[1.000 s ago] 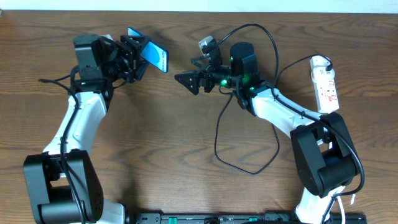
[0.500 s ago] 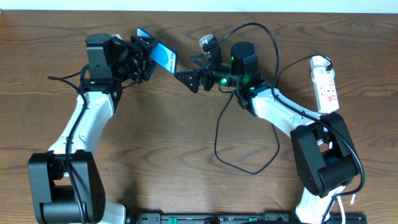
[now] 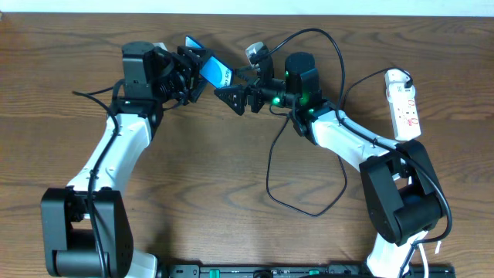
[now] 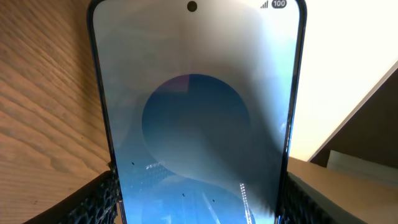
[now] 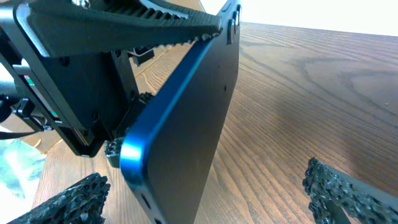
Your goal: Plug charger to phone and switch on socket
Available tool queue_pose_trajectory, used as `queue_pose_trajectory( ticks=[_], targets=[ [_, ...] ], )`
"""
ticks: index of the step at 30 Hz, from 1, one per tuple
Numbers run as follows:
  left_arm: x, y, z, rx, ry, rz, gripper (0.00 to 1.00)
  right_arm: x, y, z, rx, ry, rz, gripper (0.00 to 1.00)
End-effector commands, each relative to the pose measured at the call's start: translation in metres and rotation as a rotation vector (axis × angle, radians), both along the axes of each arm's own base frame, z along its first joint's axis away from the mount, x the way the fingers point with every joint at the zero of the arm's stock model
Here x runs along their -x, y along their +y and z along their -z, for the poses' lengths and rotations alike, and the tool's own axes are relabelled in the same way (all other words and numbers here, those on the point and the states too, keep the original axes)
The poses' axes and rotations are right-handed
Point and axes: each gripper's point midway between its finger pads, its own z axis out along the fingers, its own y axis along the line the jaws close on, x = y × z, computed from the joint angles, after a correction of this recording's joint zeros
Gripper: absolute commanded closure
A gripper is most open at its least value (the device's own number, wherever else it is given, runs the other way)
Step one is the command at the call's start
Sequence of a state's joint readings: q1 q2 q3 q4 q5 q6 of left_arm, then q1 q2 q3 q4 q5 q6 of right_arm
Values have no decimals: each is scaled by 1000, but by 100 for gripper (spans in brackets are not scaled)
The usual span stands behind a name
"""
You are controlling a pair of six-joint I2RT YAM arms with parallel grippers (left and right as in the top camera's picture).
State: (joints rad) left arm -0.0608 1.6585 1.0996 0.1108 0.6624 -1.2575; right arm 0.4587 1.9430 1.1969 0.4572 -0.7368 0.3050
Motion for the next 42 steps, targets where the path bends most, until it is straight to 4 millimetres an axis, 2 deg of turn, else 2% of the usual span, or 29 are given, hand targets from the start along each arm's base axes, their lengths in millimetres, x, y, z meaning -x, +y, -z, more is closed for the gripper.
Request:
queue_pose_trajectory(
  ticks=[1, 18, 30, 34, 42],
  targets=[
    [2, -9, -9, 2, -25, 17, 93, 0, 4, -11, -14, -17, -1, 1],
    [8, -27, -9, 27, -2, 42, 93, 0, 4, -13, -19, -18, 0, 14],
    [13, -43, -9, 49, 20, 63, 93, -4, 3, -13, -19, -17, 25, 17],
    [14, -44, -9, 49, 21, 65, 93, -5, 3, -13, -19, -17, 27, 23],
    [14, -44, -9, 49, 21, 66, 93, -7, 2, -13, -20, -9, 49, 28]
  ],
)
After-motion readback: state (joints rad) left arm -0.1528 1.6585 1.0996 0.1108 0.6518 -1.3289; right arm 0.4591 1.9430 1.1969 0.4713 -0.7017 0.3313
